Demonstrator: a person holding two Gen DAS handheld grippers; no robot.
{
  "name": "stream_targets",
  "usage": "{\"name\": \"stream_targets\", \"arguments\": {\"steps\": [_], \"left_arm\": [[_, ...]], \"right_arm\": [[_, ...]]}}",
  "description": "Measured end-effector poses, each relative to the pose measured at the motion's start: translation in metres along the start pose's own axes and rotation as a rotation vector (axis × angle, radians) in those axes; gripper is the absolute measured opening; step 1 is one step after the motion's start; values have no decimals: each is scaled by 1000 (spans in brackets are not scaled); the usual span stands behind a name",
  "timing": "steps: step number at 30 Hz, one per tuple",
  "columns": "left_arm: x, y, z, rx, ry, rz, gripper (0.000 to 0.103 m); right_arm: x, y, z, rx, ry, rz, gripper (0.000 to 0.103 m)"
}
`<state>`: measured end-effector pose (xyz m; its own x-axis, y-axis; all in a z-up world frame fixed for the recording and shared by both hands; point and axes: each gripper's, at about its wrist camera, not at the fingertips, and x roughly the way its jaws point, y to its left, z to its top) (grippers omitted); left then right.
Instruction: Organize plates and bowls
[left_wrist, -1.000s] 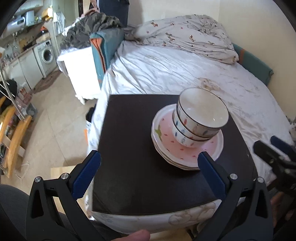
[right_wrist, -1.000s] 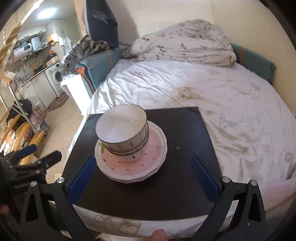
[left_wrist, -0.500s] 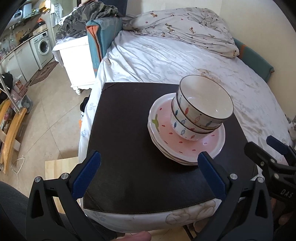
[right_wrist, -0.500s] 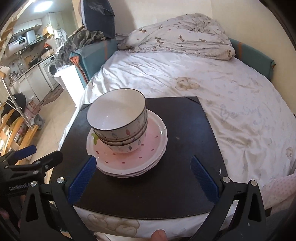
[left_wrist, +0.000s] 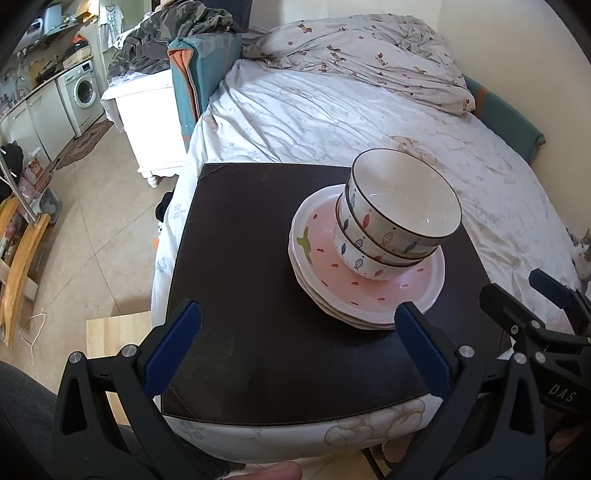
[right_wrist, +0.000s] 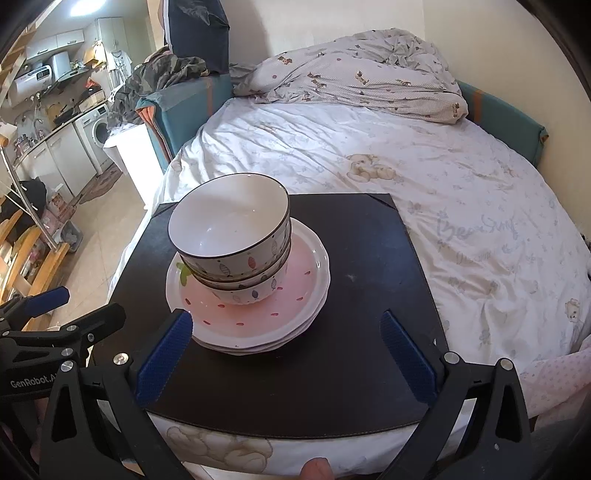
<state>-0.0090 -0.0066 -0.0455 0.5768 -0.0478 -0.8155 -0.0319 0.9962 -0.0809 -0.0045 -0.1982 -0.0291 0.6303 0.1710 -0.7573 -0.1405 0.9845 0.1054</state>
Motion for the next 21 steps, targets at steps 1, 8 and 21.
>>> {"name": "stream_targets", "arguments": {"steps": [1, 8, 21], "left_arm": [[0, 0, 0, 1, 0, 0, 103], [0, 0, 0, -1, 1, -3, 103], [-2, 1, 1, 4, -5, 1, 103]], "right_arm": [[0, -1, 0, 3, -2, -1, 103], [0, -5, 1, 19, -4, -2, 103], [-1, -9, 2, 22, -6, -6, 103]]}}
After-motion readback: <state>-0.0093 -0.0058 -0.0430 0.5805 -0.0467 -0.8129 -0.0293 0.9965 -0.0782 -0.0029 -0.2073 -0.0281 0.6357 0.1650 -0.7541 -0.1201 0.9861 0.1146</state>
